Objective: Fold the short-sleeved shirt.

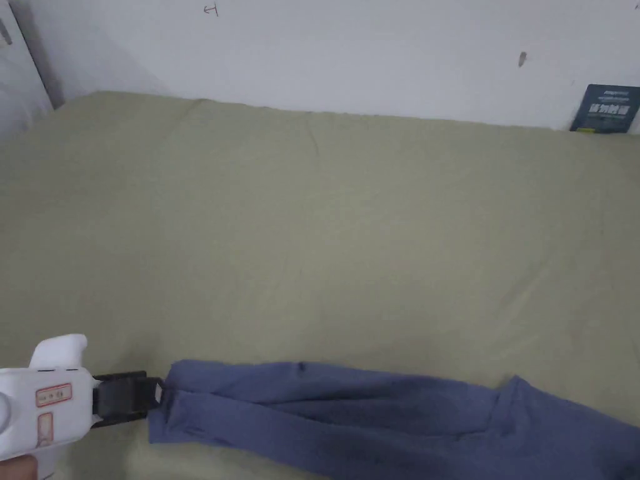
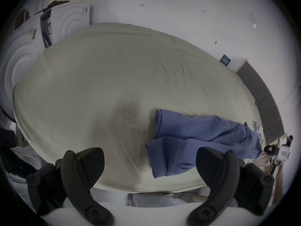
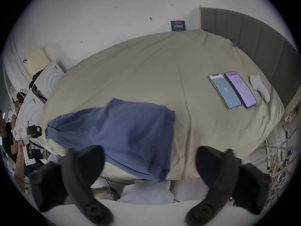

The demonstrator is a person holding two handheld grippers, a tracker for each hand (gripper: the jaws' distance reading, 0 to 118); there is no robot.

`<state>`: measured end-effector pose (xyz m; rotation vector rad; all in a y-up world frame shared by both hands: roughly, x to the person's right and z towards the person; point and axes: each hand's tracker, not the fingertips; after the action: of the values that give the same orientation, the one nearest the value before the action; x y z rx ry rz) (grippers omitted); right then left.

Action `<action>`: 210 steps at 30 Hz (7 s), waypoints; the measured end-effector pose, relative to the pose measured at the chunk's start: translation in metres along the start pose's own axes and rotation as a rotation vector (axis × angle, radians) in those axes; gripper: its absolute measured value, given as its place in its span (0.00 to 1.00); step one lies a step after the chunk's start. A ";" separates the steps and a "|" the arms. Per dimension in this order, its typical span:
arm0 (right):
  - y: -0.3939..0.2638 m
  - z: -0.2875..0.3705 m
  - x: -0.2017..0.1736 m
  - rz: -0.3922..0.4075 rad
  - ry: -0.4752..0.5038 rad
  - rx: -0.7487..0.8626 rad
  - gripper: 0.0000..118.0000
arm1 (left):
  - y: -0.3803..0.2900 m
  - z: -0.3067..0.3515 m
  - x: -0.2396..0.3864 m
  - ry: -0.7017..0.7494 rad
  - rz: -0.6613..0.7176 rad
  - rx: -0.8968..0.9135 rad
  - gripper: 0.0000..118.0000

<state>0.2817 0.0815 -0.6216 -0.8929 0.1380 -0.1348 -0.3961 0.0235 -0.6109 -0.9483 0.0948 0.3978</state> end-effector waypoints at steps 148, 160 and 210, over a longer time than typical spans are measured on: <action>-0.026 0.012 -0.086 -0.080 0.176 0.020 0.01 | -0.014 -0.123 0.091 -0.682 0.114 -0.302 0.99; -0.028 0.018 -0.081 -0.090 0.160 0.022 0.01 | -0.038 -0.120 0.098 -0.677 0.206 -0.293 0.10; -0.050 0.041 -0.023 -0.206 0.191 0.086 0.01 | -0.022 0.007 0.275 -0.401 -0.206 -0.116 0.75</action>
<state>0.2629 0.0859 -0.5552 -0.8063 0.2163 -0.4161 -0.1341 0.0977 -0.6587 -0.9651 -0.3915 0.3981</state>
